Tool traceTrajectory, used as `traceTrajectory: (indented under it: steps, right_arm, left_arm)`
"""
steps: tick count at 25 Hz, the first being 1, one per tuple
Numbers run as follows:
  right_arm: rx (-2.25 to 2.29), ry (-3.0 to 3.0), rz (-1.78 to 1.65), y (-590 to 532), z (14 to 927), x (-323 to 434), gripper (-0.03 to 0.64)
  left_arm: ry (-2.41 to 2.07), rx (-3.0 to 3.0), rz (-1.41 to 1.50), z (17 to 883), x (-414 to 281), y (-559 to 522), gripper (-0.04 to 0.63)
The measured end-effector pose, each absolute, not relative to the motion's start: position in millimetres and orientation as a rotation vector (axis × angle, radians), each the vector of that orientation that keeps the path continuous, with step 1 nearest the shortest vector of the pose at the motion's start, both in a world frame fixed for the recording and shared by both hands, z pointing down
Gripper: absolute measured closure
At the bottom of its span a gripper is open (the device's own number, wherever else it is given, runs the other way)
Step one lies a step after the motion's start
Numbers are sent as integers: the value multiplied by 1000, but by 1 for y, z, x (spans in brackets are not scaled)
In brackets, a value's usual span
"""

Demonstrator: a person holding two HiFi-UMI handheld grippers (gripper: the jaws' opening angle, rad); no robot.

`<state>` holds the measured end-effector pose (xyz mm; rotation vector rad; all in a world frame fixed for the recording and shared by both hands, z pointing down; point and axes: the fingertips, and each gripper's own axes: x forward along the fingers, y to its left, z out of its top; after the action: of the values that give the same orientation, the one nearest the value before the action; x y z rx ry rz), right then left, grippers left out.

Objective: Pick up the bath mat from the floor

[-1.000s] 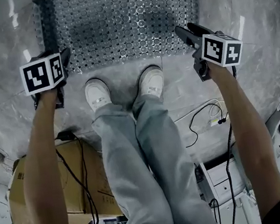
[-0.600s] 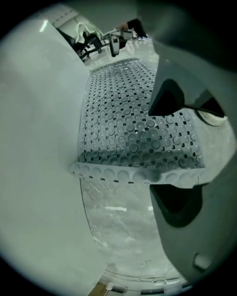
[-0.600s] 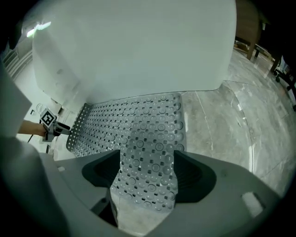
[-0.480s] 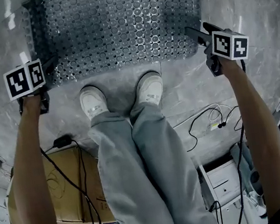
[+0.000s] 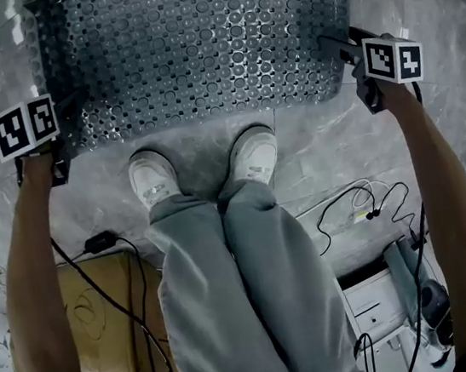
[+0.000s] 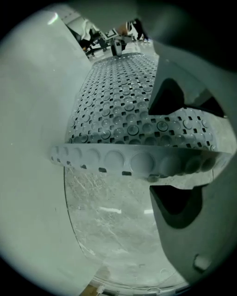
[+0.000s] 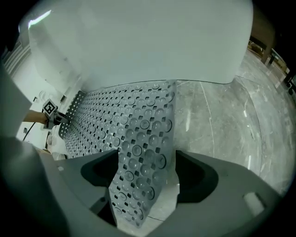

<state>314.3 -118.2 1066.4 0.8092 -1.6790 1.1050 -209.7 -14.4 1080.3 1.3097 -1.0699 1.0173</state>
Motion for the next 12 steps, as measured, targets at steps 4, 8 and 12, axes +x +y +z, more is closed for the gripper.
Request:
traceTrajectory:
  steps: [4,8,12]
  right_arm:
    - [778,-1688,1101,-125,1078,309,219]
    - [786,-1675,1091,-129,1082,314,259]
    - [760,-1707,1112,-125,1080,298,277]
  left_arm:
    - [-1083,1301,980,1089,-209,-18,115]
    - [-1114,1297,965,1088,-210,-20,120]
    - [-1095,1317,911,1086,-198,-27,127]
